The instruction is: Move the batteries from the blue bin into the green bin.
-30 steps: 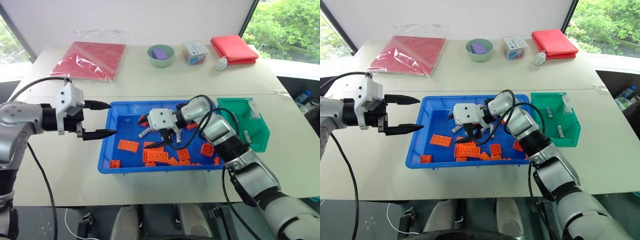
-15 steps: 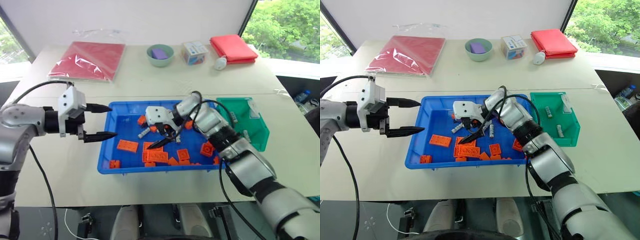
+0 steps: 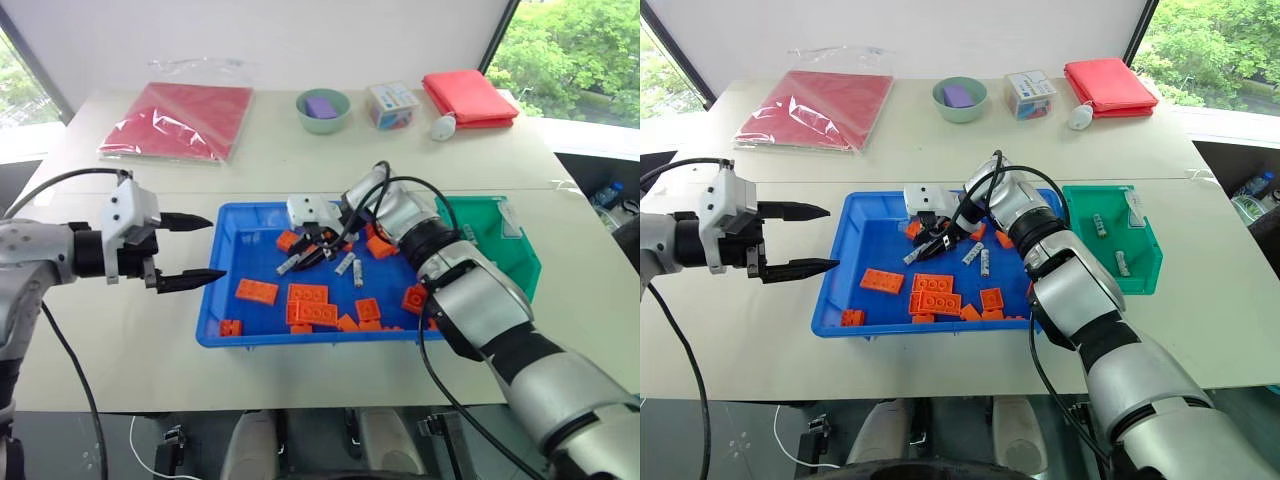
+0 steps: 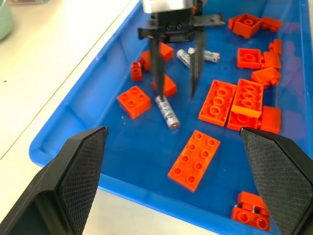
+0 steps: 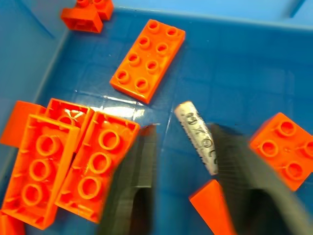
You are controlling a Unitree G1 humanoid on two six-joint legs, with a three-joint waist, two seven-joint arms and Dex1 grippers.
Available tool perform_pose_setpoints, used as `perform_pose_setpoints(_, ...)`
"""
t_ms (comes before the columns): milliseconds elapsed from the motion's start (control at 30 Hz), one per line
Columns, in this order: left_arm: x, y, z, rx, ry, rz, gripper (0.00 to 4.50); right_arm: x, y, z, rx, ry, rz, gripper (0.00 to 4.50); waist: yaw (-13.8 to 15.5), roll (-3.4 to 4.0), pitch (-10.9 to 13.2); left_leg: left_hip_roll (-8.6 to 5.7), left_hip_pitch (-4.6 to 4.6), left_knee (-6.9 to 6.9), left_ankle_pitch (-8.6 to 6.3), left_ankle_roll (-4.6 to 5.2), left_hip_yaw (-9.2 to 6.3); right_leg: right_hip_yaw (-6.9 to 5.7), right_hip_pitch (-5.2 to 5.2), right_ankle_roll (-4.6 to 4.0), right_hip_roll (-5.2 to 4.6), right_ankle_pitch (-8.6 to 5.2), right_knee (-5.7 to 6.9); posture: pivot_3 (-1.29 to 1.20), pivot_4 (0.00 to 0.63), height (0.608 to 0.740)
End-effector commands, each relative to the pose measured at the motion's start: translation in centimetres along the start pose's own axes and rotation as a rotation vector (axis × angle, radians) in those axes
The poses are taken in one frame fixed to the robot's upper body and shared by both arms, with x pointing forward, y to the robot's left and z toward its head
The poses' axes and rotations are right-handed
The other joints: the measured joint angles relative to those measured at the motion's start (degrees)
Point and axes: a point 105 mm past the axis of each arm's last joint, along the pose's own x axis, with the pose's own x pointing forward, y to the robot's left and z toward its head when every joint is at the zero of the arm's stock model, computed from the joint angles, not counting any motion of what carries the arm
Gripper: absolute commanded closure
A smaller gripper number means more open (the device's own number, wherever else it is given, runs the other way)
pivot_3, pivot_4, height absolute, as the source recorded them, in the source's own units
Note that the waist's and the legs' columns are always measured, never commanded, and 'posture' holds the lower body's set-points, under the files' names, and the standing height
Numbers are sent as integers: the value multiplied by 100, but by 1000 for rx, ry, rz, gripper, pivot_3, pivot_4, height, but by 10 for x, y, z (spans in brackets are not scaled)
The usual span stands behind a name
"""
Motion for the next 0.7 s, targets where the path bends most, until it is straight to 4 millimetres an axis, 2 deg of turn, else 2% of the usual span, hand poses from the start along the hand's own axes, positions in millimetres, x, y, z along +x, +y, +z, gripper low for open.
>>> perform_pose_setpoints(33,-5,0,12,45,-17,15,0,-4,-8,16,-50,-20,-41,2916,-4,0,0,0,0,0,0,0,0,0,-1,0,0,0,0,0,150,736)
perform_pose_setpoints(333,-3,2,15,52,-24,17,0,4,-12,-1,-104,68,-91,2916,-2,0,0,0,0,-1,0,-1,0,1,0,-1,-1,0,0,0,150,736)
perform_pose_setpoints(533,-1,1,15,51,-26,10,0,15,-9,-5,-100,78,-80,2916,-13,0,0,0,0,-1,0,-1,0,0,0,-1,-1,0,0,0,150,736)
perform_pose_setpoints(633,0,1,16,49,-28,7,0,17,-6,-8,-81,77,-59,3688,-9,0,0,0,1,-1,0,-2,-1,0,0,-1,0,0,0,0,150,736)
perform_pose_setpoints(700,1,0,15,46,-29,1,0,16,-5,-8,-75,62,-59,4463,-7,0,0,0,1,-1,0,-2,-1,0,1,0,0,0,0,0,150,736)
